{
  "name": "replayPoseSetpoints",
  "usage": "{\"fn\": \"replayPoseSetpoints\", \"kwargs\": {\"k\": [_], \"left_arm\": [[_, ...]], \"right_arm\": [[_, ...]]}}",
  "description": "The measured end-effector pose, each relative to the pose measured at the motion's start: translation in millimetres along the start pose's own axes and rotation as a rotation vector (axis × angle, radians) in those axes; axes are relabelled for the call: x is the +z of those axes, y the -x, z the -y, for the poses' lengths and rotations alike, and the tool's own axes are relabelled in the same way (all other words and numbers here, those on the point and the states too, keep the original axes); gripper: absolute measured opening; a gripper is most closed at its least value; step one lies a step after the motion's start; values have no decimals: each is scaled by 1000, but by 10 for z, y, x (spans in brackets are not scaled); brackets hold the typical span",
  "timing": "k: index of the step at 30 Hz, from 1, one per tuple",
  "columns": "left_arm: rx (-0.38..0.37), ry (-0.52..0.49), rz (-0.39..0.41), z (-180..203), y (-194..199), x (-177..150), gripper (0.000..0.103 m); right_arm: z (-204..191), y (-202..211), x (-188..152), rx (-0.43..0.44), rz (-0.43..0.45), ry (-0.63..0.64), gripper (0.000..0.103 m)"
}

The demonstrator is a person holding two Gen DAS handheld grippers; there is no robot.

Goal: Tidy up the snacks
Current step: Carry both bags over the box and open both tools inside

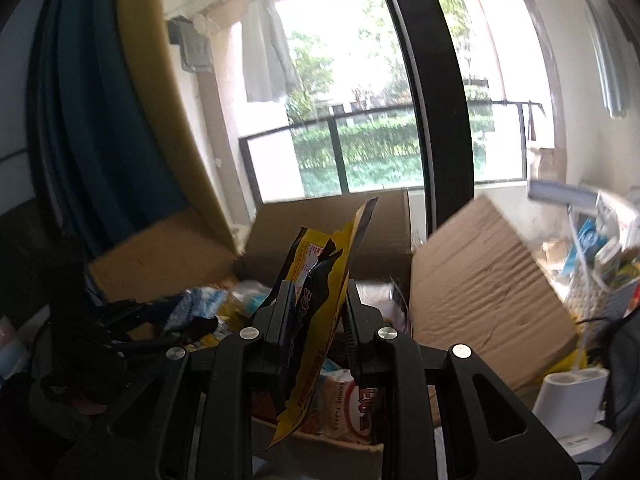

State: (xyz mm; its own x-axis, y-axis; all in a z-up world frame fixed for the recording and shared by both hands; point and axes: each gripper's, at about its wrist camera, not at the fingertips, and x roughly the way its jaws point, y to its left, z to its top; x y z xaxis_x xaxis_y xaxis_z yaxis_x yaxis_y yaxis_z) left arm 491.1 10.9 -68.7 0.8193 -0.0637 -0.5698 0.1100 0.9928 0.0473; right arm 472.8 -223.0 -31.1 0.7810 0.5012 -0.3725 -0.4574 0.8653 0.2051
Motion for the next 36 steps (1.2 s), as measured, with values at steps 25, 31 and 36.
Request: {"fn": "replayPoseSetpoints", "kwargs": {"k": [25,31,36], "left_arm": [[8,53,25,-152,537,-95,64],[-3,79,42,-168,875,-234,64],[-25,120,52,-211,1176,-391,64]], "right_arm": [[-158,-113,-183,-29,-94,10,66],[-266,220,-179,-38,-74,23,66],[-401,443,-222,-44,-65,28,66]]}}
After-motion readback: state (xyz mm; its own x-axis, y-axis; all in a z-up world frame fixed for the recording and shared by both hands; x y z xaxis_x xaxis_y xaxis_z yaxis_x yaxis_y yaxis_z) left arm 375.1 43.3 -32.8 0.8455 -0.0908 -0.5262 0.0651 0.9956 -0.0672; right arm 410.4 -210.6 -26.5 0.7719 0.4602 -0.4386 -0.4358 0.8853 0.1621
